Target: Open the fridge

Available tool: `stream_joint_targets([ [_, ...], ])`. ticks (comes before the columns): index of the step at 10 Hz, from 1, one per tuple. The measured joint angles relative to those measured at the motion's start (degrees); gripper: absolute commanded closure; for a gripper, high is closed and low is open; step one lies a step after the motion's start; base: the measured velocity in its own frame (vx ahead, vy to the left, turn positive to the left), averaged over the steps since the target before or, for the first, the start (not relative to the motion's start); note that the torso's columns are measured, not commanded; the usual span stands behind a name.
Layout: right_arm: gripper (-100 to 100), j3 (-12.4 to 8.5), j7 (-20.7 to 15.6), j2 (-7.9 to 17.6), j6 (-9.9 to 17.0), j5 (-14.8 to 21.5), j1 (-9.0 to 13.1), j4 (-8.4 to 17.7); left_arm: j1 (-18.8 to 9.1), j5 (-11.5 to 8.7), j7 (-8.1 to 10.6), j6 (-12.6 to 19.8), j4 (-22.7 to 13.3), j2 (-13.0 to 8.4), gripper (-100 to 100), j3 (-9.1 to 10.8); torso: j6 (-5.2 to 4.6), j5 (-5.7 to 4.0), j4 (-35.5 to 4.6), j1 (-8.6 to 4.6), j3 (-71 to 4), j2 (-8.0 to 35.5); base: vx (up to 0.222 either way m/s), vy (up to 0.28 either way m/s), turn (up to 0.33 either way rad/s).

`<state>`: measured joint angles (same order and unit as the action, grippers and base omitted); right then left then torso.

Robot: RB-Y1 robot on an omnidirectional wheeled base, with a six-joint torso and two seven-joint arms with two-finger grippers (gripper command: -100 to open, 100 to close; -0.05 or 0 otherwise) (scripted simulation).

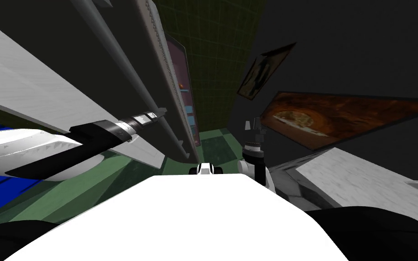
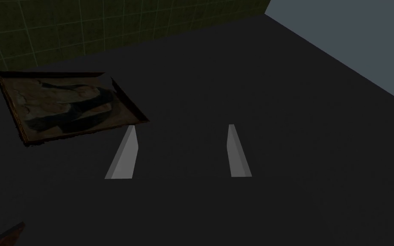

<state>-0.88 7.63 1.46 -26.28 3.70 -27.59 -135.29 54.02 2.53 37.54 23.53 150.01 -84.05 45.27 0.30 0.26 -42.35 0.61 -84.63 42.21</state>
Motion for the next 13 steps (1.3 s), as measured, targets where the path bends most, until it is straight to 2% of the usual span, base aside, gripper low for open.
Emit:
stream_joint_targets([
  [7,0,-0.01,0.0,0.01,0.0,0.0,0.0,0.0,0.97,3.76,3.75,-6.52,-0.52,-0.78,100,0.69,-0.19,-0.06,0.07,-0.17,-0.03,0.03,-0.241,0.194,-0.131],
  [10,0,0.0,0.0,-0.01,0.0,0.0,-0.02,0.0,1.15,4.7,4.55,-8.2,-0.55,-1.11,100,0.68,-0.23,-0.25,0.18,-0.7,-0.32,-0.42,-0.118,0.119,-0.127],
  [11,0,0.0,0.0,0.0,0.0,0.0,-0.01,0.0,1.55,5.21,4.85,-8.38,-0.57,-1.0,100,0.94,-0.46,-0.26,0.23,-0.68,-0.32,-0.4,-0.116,0.144,-0.151],
  [13,0,0.0,0.0,0.0,0.0,0.0,-0.01,0.0,1.93,6.14,5.85,-9.02,-0.46,-0.92,100,1.36,-0.28,-0.06,0.14,-0.21,0.01,-0.02,-0.127,0.175,-0.178],
])
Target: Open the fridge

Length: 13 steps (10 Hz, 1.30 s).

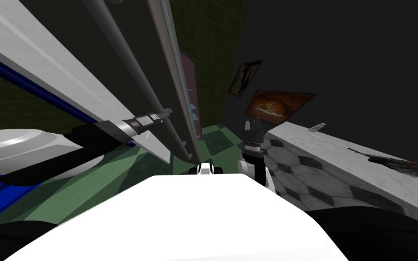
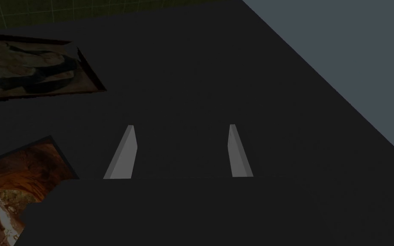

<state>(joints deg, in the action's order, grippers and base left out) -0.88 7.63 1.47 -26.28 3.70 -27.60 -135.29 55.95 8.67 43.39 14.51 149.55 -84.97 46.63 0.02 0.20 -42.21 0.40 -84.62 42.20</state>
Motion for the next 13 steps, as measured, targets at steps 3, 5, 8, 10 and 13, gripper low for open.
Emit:
stream_joint_targets([
  [3,0,-0.01,0.0,0.0,0.0,0.0,0.0,0.01,0.87,1.14,1.36,-1.06,0.3,-0.11,100,0.65,0.25,0.09,-0.1,0.33,-0.05,-0.01,-0.182,0.204,-0.177],
  [5,0,0.0,0.0,0.0,0.01,0.0,0.01,0.01,1.61,2.64,2.75,-1.57,0.32,0.05,100,1.02,0.09,0.06,-0.04,0.2,-0.17,-0.13,-0.22,0.188,-0.255],
  [8,0,-0.01,0.0,0.01,0.0,0.0,0.0,0.01,3.56,4.17,4.54,-3.0,0.47,0.64,100,2.64,0.15,0.06,-0.08,0.37,-0.23,-0.18,-0.207,0.227,-0.228],
  [10,0,-0.01,0.0,0.01,0.0,0.0,0.0,0.01,3.32,5.53,5.74,-3.41,0.33,0.46,100,2.25,0.17,0.03,-0.01,0.26,-0.29,-0.25,-0.258,0.202,-0.275],
  [13,0,-0.01,0.0,-0.01,-0.01,0.0,-0.06,-0.01,4.89,5.37,8.1,-2.84,-0.06,-2.54,-100,5.65,0.03,-0.33,0.17,-0.82,-0.46,-0.73,0.001,0.028,0.186],
])
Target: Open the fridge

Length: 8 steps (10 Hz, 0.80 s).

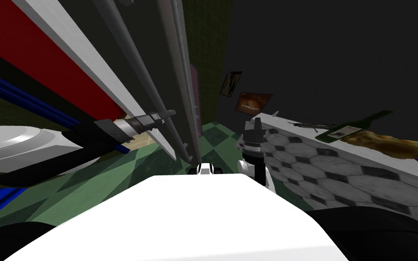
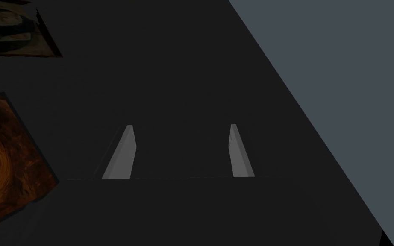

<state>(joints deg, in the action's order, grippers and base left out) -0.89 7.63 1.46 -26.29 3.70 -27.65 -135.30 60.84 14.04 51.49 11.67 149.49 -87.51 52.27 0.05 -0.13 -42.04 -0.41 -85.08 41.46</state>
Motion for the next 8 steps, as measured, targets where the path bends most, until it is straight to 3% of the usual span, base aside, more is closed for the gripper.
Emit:
stream_joint_targets([
  [4,0,0.01,0.0,0.0,0.0,0.0,0.01,0.0,1.44,-1.33,1.69,0.84,-0.21,-4.07,-100,4.45,-0.03,0.16,-0.27,0.55,0.47,0.8,0.03,-0.011,0.094],
  [5,0,0.01,0.0,0.0,0.0,0.0,0.01,0.0,2.49,-2.15,2.18,0.68,-0.4,-5.46,-100,6.6,0.08,0.24,-0.36,0.76,0.57,0.96,0.031,0.004,0.265],
  [6,0,0.01,0.0,0.0,0.0,0.0,0.01,0.0,2.45,-2.19,3.4,0.98,-0.83,-7.68,-100,7.43,0.09,0.27,-0.38,0.84,0.55,0.96,0.017,0.005,0.079],
  [8,0,0.01,0.0,0.0,0.0,0.0,0.03,0.0,3.22,-2.8,4.18,1.56,-0.82,-9.02,-100,9.89,-0.02,0.2,-0.29,0.63,0.5,0.85,0.005,0.016,0.061],
])
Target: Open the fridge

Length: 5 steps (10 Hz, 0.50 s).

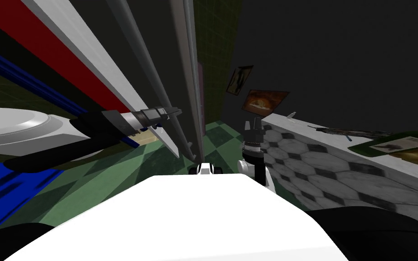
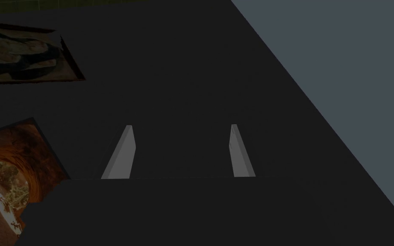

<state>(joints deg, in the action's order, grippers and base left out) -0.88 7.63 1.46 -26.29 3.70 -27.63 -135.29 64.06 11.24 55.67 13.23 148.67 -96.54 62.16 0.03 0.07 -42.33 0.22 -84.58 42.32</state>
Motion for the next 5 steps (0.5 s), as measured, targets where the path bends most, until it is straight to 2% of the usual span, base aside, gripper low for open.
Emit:
stream_joint_targets([
  [2,0,0.0,0.0,0.0,0.0,0.0,0.0,0.0,1.23,-1.1,0.66,0.46,-0.05,-2.0,-100,3.01,-0.01,-0.06,0.04,-0.19,-0.04,-0.09,0.017,0.01,0.128],
  [3,0,0.0,0.0,0.0,0.0,0.0,-0.01,0.0,1.82,-1.54,1.25,0.9,-0.05,-3.46,-100,4.7,-0.01,-0.08,0.06,-0.22,-0.05,-0.12,0.031,0.012,0.306],
  [4,0,0.0,0.0,0.0,0.0,0.0,-0.01,0.0,2.28,-1.46,2.59,1.06,-0.38,-5.09,-100,5.85,0.02,-0.07,0.05,-0.19,-0.06,-0.12,0.025,0.005,0.095],
  [5,0,0.0,0.0,0.0,0.0,0.0,0.0,0.0,2.88,-2.37,2.98,1.37,-0.35,-6.36,-100,7.72,-0.06,-0.06,0.07,-0.17,-0.08,-0.12,0.023,0.01,0.141],
])
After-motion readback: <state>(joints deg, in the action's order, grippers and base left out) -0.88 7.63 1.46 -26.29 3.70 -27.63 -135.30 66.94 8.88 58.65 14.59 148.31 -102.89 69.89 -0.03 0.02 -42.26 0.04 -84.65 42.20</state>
